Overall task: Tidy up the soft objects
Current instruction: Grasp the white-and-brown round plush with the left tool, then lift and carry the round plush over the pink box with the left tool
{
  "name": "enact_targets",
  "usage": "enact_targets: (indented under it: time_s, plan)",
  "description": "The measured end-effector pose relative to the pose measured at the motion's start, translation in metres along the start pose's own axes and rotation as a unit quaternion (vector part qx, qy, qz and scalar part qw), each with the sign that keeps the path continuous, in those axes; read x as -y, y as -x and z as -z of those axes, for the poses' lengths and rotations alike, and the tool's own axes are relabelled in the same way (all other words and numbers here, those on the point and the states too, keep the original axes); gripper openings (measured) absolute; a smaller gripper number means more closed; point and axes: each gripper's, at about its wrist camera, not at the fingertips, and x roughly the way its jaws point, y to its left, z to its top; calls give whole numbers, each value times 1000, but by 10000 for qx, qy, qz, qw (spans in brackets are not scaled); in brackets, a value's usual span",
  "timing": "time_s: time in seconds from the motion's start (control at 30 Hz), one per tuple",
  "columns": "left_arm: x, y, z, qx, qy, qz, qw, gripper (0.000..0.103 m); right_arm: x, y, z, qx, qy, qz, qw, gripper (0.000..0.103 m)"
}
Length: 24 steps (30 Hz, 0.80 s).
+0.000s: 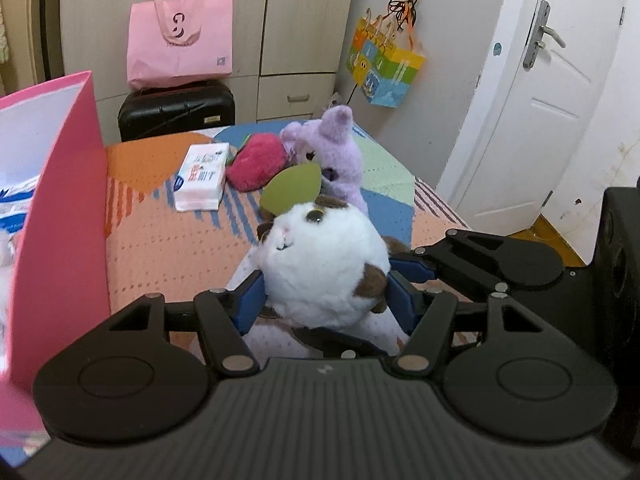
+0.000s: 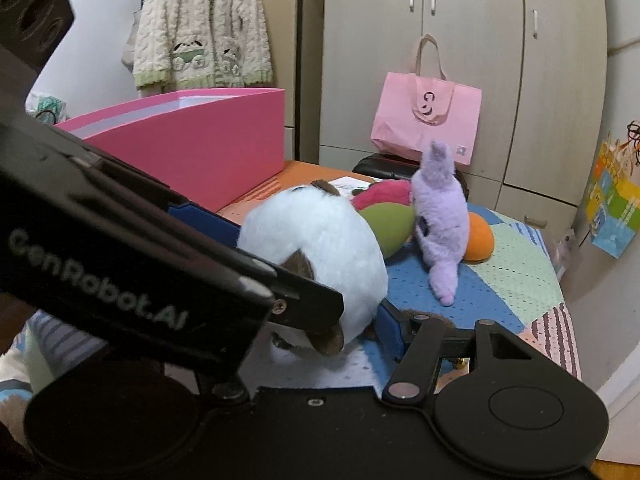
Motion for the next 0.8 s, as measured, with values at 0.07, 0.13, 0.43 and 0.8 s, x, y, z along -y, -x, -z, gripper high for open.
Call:
enact_targets:
  time_s: [0.07, 0.13, 0.43, 0.8]
  plan:
    - [1, 5, 2, -36, 17, 4, 10000, 64, -4, 3, 1, -15, 18, -22, 10000, 66]
    - [1, 10, 4, -74, 24, 15, 10000, 64, -6, 7, 1, -35, -24, -86, 10000, 66]
    - [1, 30, 6, -350, 110, 169, 9992, 64, -7, 23, 2, -184, -404, -531, 9976, 66]
    - [-2, 37, 14, -514, 272, 273, 9979, 63, -20, 26, 9, -284, -306, -539, 9977, 65]
